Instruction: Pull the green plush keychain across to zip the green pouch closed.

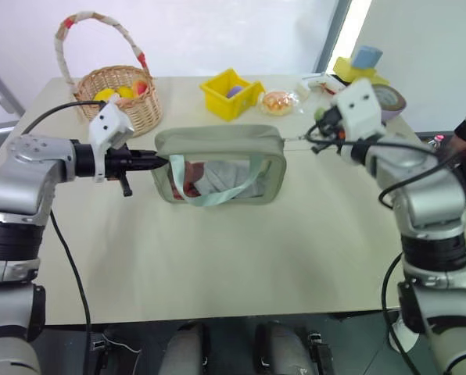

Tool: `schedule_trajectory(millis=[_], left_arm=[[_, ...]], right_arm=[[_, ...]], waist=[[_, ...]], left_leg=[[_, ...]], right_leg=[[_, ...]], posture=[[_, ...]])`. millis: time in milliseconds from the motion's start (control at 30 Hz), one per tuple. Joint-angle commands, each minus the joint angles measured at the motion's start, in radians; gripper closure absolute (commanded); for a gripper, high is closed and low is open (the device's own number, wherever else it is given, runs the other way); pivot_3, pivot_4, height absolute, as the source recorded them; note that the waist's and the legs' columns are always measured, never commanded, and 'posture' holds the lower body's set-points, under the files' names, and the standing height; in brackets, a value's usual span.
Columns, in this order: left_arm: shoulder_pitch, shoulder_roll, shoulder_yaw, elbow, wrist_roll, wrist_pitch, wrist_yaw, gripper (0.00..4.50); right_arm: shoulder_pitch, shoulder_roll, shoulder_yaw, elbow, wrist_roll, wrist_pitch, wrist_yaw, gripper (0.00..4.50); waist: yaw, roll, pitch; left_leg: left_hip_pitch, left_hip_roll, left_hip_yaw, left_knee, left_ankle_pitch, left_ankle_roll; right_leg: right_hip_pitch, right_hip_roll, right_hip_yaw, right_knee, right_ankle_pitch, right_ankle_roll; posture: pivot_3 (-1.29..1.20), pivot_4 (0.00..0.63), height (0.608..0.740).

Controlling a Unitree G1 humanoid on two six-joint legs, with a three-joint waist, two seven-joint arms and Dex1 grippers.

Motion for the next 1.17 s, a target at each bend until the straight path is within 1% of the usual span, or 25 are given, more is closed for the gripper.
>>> schedule_trajectory(millis=[33,100,200,267,367,433,500,533,567,600,633,667,733,767,800,833,900,1000,1067,1167], left_arm=[[-0.011,-0.007,-0.004,0.003,0.008,0.011,0.013,4.50],[-0.017,-0.013,-0.005,-0.001,0.005,0.016,0.015,4.50],[-0.018,-0.015,-0.006,-0.007,0.006,0.020,0.016,4.50],[-0.011,-0.014,-0.005,-0.014,0.006,0.021,0.015,4.50],[-0.007,-0.013,-0.006,-0.020,0.005,0.023,0.016,4.50],[-0.007,-0.015,-0.005,-0.022,0.005,0.024,0.020,4.50],[-0.005,-0.017,0.000,-0.024,0.006,0.021,0.026,4.50],[-0.005,-0.019,0.005,-0.025,0.001,0.025,0.029,3.75],[-0.006,-0.019,0.011,-0.027,-0.006,0.033,0.028,3.42],[-0.008,-0.015,0.019,-0.025,-0.016,0.044,0.022,2.96],[-0.011,-0.009,0.028,-0.024,-0.027,0.057,0.016,2.36],[-0.016,-0.002,0.038,-0.017,-0.039,0.069,0.007,1.97],[-0.032,0.019,0.059,0.013,-0.056,0.087,-0.008,0.88],[-0.039,0.032,0.069,0.025,-0.065,0.097,-0.016,0.49],[-0.045,0.046,0.078,0.037,-0.074,0.108,-0.027,0.02],[-0.049,0.061,0.087,0.044,-0.082,0.121,-0.034,0.02],[-0.054,0.082,0.095,0.055,-0.075,0.130,-0.021,0.02],[-0.041,0.113,0.099,0.051,-0.080,0.135,-0.040,0.02],[-0.044,0.106,0.116,0.056,-0.095,0.154,-0.021,0.02],[-0.021,0.106,0.106,0.038,-0.075,0.129,-0.002,0.02]], right_arm=[[0.081,0.104,0.017,0.002,-0.004,-0.025,-0.059,4.45],[0.123,0.181,0.026,0.037,0.010,-0.045,-0.069,4.45],[0.169,0.204,0.092,0.084,-0.013,-0.099,-0.040,4.45],[0.192,0.188,0.139,0.128,-0.045,-0.153,-0.026,4.45],[0.203,0.159,0.163,0.177,-0.076,-0.207,-0.005,4.45],[0.191,0.133,0.151,0.195,-0.081,-0.238,0.018,4.45],[0.163,0.110,0.100,0.192,-0.044,-0.251,0.060,4.45],[0.145,0.101,0.065,0.182,-0.007,-0.243,0.092,3.77],[0.129,0.091,0.032,0.166,0.033,-0.229,0.128,3.46],[0.108,0.063,0.002,0.145,0.071,-0.205,0.173,2.96],[0.093,0.029,-0.018,0.122,0.106,-0.181,0.223,2.40],[0.076,-0.010,-0.042,0.098,0.150,-0.145,0.275,1.96],[0.045,-0.108,-0.073,0.055,0.233,-0.075,0.387,0.92],[0.034,-0.159,-0.085,0.031,0.278,-0.044,0.448,0.53],[0.019,-0.201,-0.097,0.012,0.323,-0.010,0.497,0.04],[-0.004,-0.235,-0.112,-0.008,0.373,0.026,0.536,0.04],[-0.050,-0.267,-0.134,-0.037,0.451,0.087,0.575,0.04],[-0.116,-0.263,-0.147,-0.073,0.557,0.186,0.592,0.04],[-0.148,-0.235,-0.139,-0.080,0.567,0.203,0.550,0.04],[-0.145,-0.215,-0.122,-0.082,0.555,0.187,0.511,0.04]], waist=[[0.000,0.000,0.000],[-0.001,0.000,0.000],[0.001,0.000,0.000],[0.000,0.000,0.000],[-0.001,0.000,-0.001],[-0.001,0.000,-0.001],[0.000,0.000,-0.001],[0.000,0.000,-0.001],[0.001,0.000,-0.001],[0.001,0.000,0.000],[0.001,0.000,0.000],[0.002,0.001,0.000],[0.001,0.001,0.000],[0.001,0.001,0.000],[0.001,0.001,0.000],[0.000,0.001,0.000],[-0.004,0.001,0.000],[-0.004,0.001,0.000],[-0.001,0.001,0.000],[0.002,0.000,0.000]], left_leg=[[0.000,0.000,0.000,0.000,0.000,0.000],[0.000,0.000,0.000,0.000,0.000,0.000],[0.000,0.000,0.000,0.000,0.001,-0.001],[0.000,0.000,-0.001,0.000,0.001,-0.001],[0.001,0.000,-0.001,0.000,0.000,0.000],[0.002,0.000,-0.001,0.000,0.000,0.000],[0.002,0.000,-0.001,0.000,0.000,0.000],[0.002,0.000,-0.001,0.000,0.000,0.000],[0.002,0.000,-0.001,0.000,0.000,0.000],[0.001,0.000,-0.001,0.000,0.000,0.000],[0.001,0.000,-0.002,0.000,0.000,0.000],[0.001,0.000,-0.002,0.000,0.000,0.000],[0.000,0.000,-0.002,0.000,0.000,0.000],[0.001,0.001,-0.002,0.000,0.000,0.000],[0.001,0.001,-0.002,0.000,-0.001,0.001],[0.001,0.001,-0.002,0.000,-0.001,0.002],[0.001,0.000,-0.002,0.000,-0.002,0.003],[0.001,0.001,-0.001,0.000,-0.002,0.003],[0.001,0.002,-0.002,0.000,-0.002,0.003],[0.001,0.001,-0.002,0.000,-0.002,0.003]], right_leg=[[0.000,0.000,0.000,0.000,0.000,0.000],[0.000,0.001,0.000,0.000,0.000,0.000],[0.000,0.000,0.000,0.000,0.000,0.000],[0.001,0.000,0.000,0.000,0.000,0.000],[0.001,0.001,0.000,0.000,0.000,0.000],[0.002,0.002,0.000,0.000,0.000,0.000],[0.002,0.002,0.000,0.000,0.000,0.000],[0.002,0.001,0.000,0.000,0.000,0.000],[0.002,0.001,0.000,-0.001,0.000,0.000],[0.002,0.001,0.000,-0.001,0.000,0.000],[0.002,0.001,0.000,-0.001,0.000,0.000],[0.002,0.001,0.000,-0.001,0.000,0.000],[0.002,0.001,0.000,-0.001,0.000,0.000],[0.002,0.001,0.000,-0.001,0.000,0.000],[0.002,0.001,0.000,-0.001,0.000,0.000],[0.001,0.002,-0.001,-0.001,0.000,0.000],[0.002,0.002,0.000,-0.002,0.000,0.000],[0.002,0.002,0.000,-0.002,0.000,0.000],[0.002,0.002,0.000,-0.002,0.000,0.000],[0.002,0.000,0.000,-0.002,0.000,0.000]], posture=[[0.00,0.150,0.739],[0.00,0.150,0.739],[0.00,0.150,0.739],[0.00,0.150,0.739],[0.00,0.150,0.739],[0.00,0.150,0.739],[0.00,0.150,0.739],[0.00,0.150,0.739],[0.00,0.150,0.739],[0.00,0.150,0.739],[0.00,0.150,0.739],[0.00,0.150,0.739],[0.00,0.150,0.739],[0.00,0.150,0.739],[0.00,0.150,0.739],[0.00,0.150,0.739],[0.00,0.150,0.739],[0.00,0.150,0.739],[0.00,0.150,0.739],[0.00,0.150,0.739]])
